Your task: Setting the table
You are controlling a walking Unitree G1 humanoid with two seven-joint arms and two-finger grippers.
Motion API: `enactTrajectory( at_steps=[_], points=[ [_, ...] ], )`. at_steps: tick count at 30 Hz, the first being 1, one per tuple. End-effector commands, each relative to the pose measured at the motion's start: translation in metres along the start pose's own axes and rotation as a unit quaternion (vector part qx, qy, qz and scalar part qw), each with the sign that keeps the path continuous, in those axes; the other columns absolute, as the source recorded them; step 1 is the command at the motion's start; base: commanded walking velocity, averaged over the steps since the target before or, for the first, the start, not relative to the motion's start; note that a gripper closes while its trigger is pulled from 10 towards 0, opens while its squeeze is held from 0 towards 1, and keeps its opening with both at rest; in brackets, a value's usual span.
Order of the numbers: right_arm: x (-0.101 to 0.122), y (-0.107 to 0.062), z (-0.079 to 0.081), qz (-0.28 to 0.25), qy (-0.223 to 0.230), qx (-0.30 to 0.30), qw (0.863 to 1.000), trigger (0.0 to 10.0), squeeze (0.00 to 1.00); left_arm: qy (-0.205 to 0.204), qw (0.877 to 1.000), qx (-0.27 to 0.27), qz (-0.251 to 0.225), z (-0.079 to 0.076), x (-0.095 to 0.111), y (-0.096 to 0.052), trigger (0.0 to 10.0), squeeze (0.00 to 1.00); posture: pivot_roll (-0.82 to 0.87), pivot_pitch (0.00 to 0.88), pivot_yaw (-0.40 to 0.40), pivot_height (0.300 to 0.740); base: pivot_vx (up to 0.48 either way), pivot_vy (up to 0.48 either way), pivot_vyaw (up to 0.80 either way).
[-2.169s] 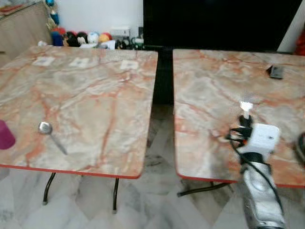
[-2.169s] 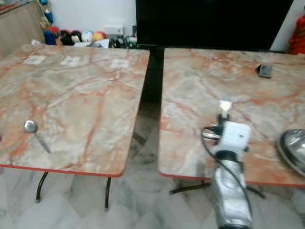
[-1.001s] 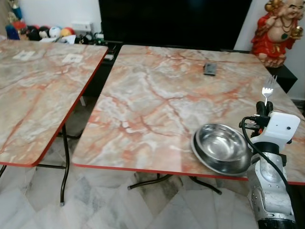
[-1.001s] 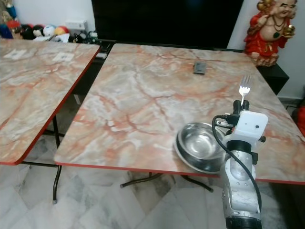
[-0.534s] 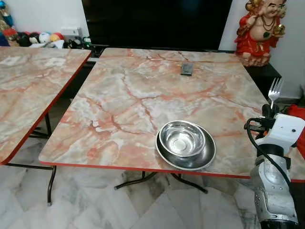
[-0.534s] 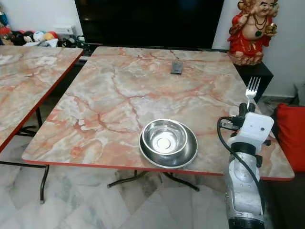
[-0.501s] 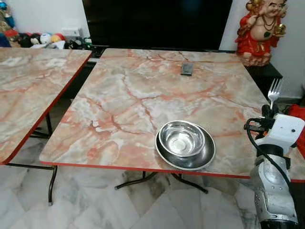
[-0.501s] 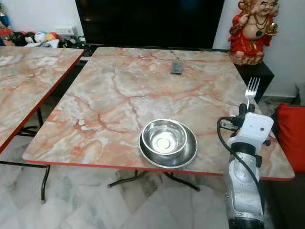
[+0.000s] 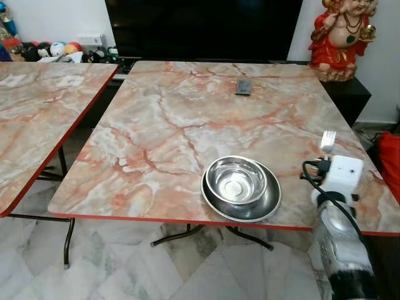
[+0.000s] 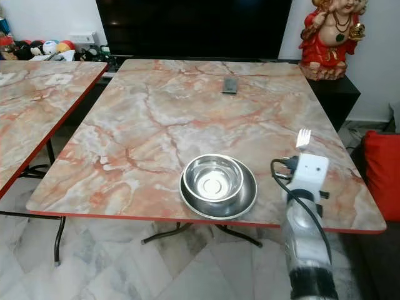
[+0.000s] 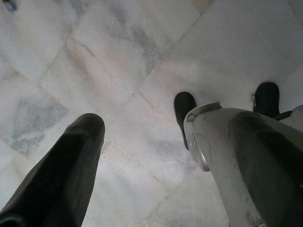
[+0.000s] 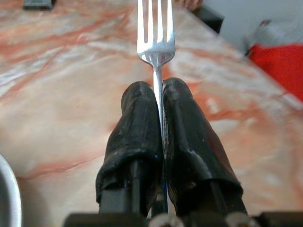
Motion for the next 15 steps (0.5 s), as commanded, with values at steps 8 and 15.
enactTrajectory(
  at_steps=[8, 15],
  points=[
    [-0.006, 0.018, 0.009, 0.042, -0.003, 0.017, 0.999, 10.0, 0.00, -0.002, 1.000, -0.002, 0.016, -0.001, -0.008, -0.001, 10.0, 0.00, -0.02, 0.112, 0.016, 0.740, 0.000, 0.000, 0.00],
    [-0.006, 0.024, 0.013, 0.050, 0.003, 0.015, 0.999, 10.0, 0.00, -0.003, 1.000, -0.001, 0.016, 0.001, -0.007, -0.001, 10.0, 0.00, -0.01, 0.114, 0.022, 0.740, 0.000, 0.000, 0.00]
  ],
)
Point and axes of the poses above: a point about 5 cm out from each wrist's last joint towards the gripper, its own y axis pointing out of the wrist towards the gripper, its own x axis along the axis of the wrist's last joint, z = x × y, the point moved 5 cm from there along y, pointing out of the wrist towards the gripper, and after that the axes turned 6 degrees about y, right-handed, at the moved point
